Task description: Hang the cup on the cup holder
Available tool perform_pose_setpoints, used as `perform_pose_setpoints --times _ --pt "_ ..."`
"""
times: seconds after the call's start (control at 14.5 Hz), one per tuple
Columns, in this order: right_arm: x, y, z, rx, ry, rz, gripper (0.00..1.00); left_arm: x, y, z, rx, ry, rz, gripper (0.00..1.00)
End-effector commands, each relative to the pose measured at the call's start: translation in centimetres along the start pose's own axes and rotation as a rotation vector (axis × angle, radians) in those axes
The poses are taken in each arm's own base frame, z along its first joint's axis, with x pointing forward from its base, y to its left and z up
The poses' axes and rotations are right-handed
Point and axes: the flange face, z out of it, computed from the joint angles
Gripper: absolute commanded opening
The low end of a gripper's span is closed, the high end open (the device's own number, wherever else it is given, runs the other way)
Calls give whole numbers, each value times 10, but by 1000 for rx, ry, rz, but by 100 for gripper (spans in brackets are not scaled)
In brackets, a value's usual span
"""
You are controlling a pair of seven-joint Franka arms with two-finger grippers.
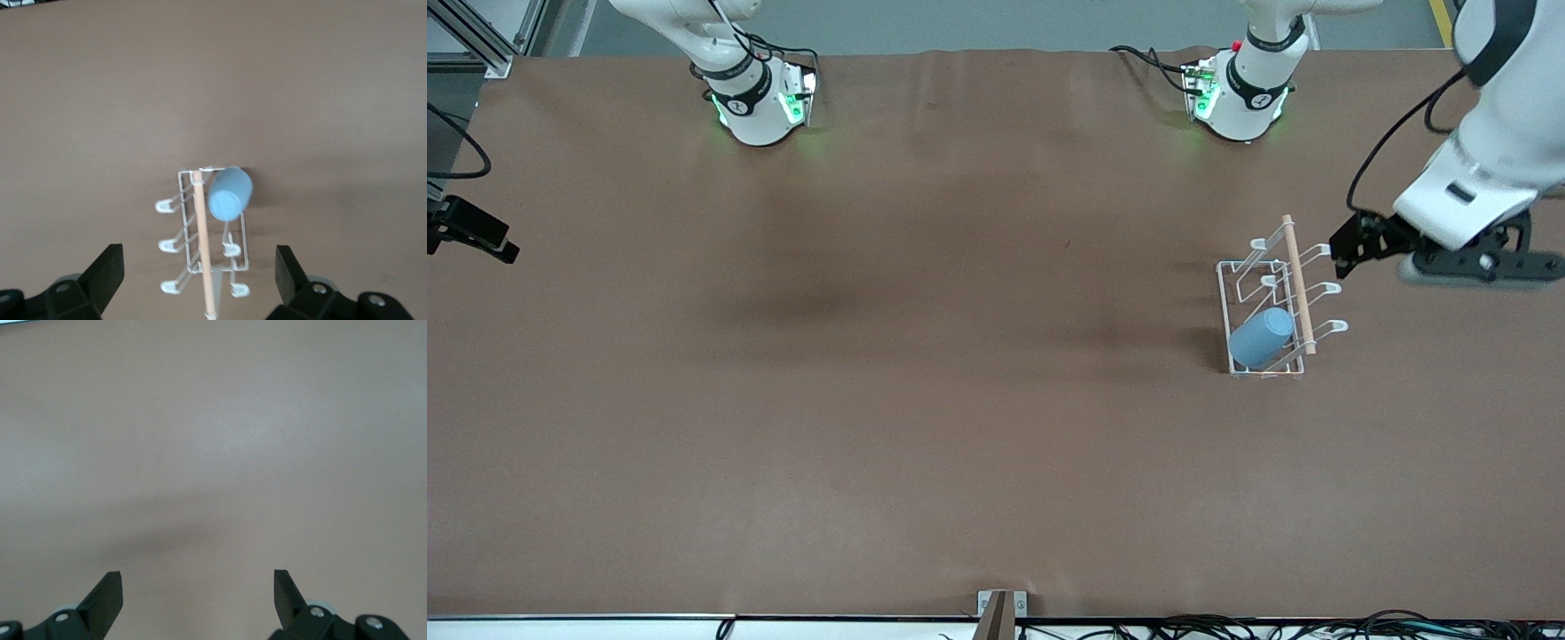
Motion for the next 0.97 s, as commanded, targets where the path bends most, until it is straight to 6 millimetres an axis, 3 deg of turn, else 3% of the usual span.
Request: perform_pose_setpoints --times 0.0,0.14,0.41,0.55,0.9 --pt "-3 1 -1 -5 -2 5 100 -22 -19 -5 -80 -25 -61 100" --pt "-3 1 -1 -6 -3 5 100 -22 -23 -5 -74 -38 -72 100" --pt "-3 1 -1 -6 -6 5 100 11 -46 -34 -79 19 -102 100" --pt "-3 1 -1 -6 -6 6 100 18 -51 -45 -78 12 -106 100" --pt "-3 2 -1 -7 -6 5 100 7 -65 -37 -52 -50 -128 100"
